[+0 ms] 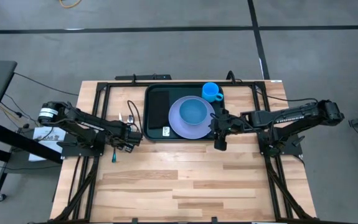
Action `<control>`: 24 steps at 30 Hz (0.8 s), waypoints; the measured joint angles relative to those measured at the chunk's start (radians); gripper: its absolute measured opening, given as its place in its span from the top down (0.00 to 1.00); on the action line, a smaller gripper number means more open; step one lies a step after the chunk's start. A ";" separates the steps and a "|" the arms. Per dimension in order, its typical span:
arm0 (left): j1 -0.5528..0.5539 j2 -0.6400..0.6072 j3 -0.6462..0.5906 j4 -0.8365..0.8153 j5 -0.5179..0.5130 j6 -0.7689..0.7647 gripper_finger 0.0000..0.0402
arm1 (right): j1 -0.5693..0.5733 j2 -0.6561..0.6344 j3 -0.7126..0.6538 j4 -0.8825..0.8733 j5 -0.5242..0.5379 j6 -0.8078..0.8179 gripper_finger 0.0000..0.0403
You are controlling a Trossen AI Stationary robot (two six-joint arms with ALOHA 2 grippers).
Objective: Set up tray
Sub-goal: Put the violet fork on top of the black napkin
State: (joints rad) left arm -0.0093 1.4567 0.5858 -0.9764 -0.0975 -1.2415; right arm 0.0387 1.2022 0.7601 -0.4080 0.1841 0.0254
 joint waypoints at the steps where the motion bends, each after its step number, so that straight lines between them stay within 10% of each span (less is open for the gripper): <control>1: 0.000 0.000 0.000 0.002 0.000 0.000 0.82 | 0.000 0.000 0.000 0.000 0.000 0.000 0.59; 24: 0.001 0.001 -0.001 0.004 -0.076 -0.012 0.99 | 0.000 0.001 0.000 0.001 -0.001 0.000 0.59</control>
State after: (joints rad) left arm -0.0086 1.4578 0.5850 -0.9719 -0.1735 -1.2535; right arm 0.0390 1.2030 0.7601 -0.4073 0.1833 0.0254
